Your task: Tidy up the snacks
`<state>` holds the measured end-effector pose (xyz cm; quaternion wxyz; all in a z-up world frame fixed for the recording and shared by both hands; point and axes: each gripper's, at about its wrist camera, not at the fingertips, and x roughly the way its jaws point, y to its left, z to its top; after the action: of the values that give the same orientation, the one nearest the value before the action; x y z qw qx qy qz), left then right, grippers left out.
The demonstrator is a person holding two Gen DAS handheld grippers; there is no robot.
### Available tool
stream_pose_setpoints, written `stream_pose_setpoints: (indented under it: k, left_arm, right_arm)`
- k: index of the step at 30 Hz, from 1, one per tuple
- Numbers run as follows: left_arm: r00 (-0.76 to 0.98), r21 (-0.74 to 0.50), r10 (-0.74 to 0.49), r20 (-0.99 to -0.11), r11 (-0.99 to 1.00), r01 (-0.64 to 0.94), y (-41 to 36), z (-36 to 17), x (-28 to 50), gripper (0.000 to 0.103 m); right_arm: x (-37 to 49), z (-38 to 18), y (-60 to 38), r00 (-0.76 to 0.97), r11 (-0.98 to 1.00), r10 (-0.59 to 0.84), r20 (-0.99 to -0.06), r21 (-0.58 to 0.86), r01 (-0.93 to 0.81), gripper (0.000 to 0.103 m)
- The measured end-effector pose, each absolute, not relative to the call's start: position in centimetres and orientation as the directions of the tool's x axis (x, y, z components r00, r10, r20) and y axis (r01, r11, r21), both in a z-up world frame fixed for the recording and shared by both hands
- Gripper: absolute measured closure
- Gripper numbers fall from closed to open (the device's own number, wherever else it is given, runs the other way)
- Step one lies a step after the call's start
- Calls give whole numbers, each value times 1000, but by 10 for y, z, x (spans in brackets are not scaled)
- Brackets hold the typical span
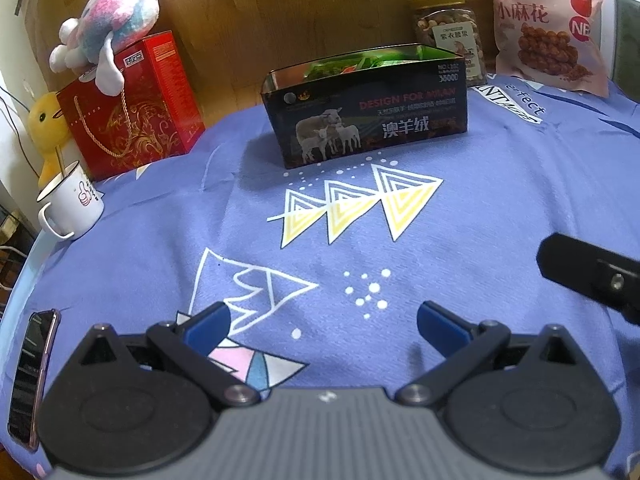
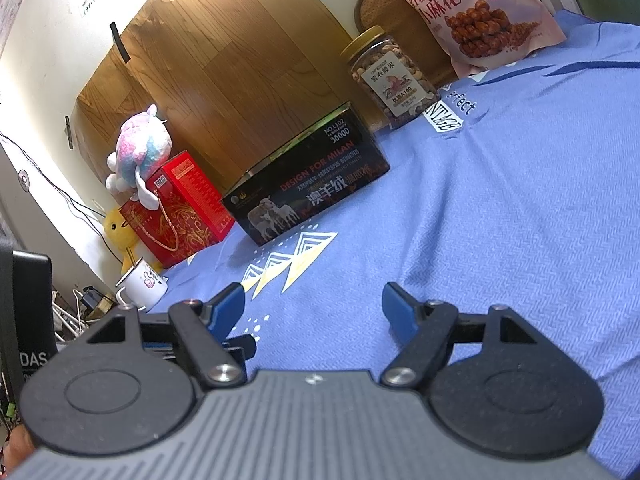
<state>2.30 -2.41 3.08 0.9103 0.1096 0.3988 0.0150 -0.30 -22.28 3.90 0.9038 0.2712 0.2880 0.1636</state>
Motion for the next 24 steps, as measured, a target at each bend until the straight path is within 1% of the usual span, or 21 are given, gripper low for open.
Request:
stream_pose_setpoints:
  k: [24]
  left_arm:
    - [669, 214, 117, -734, 975, 65, -26, 27, 24, 0]
  right_arm:
    - [-2, 39, -225, 781, 797, 451, -432, 589, -135, 25]
